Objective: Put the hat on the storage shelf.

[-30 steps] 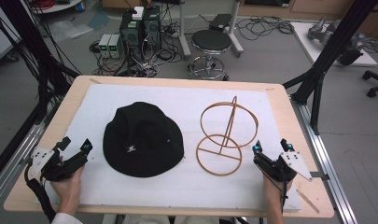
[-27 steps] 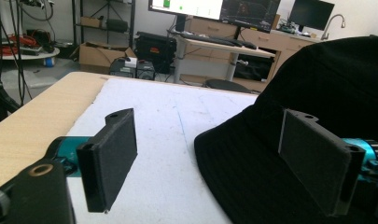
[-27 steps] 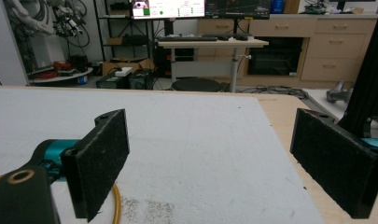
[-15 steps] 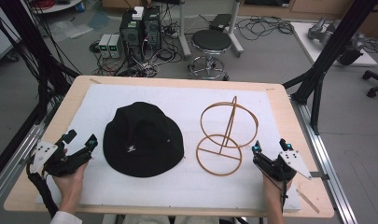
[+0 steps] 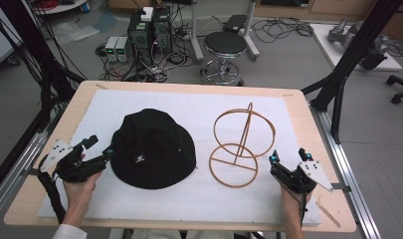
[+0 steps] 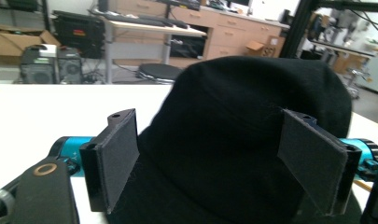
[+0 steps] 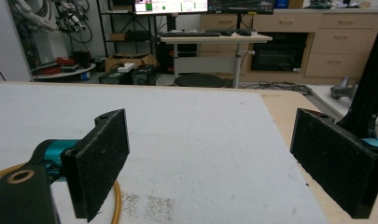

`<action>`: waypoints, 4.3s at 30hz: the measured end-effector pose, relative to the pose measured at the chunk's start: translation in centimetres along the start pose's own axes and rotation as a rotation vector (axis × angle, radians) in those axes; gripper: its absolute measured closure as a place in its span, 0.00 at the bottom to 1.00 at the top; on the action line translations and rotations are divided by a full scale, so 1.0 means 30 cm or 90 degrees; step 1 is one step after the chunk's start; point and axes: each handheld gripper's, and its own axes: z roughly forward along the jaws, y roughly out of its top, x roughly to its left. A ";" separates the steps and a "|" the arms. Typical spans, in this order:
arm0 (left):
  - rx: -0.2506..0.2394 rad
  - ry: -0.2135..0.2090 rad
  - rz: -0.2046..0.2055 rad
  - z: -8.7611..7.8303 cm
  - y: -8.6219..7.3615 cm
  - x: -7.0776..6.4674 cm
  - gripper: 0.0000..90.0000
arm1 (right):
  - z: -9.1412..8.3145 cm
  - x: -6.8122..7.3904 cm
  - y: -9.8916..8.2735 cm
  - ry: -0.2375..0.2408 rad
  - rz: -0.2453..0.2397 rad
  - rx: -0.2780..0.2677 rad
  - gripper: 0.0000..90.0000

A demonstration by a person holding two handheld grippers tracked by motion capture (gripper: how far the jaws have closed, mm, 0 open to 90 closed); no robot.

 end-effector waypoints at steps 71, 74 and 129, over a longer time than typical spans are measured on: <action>0.127 0.006 0.091 0.215 -0.077 -0.204 0.94 | -0.020 -0.026 -0.012 -0.009 -0.010 0.023 0.12; 0.127 0.006 0.096 0.214 -0.077 -0.205 0.96 | -0.020 -0.026 -0.012 -0.007 -0.009 0.022 0.12; -0.085 -0.089 0.173 0.043 0.118 -0.321 0.97 | -0.027 -0.022 -0.008 0.003 -0.010 0.014 0.12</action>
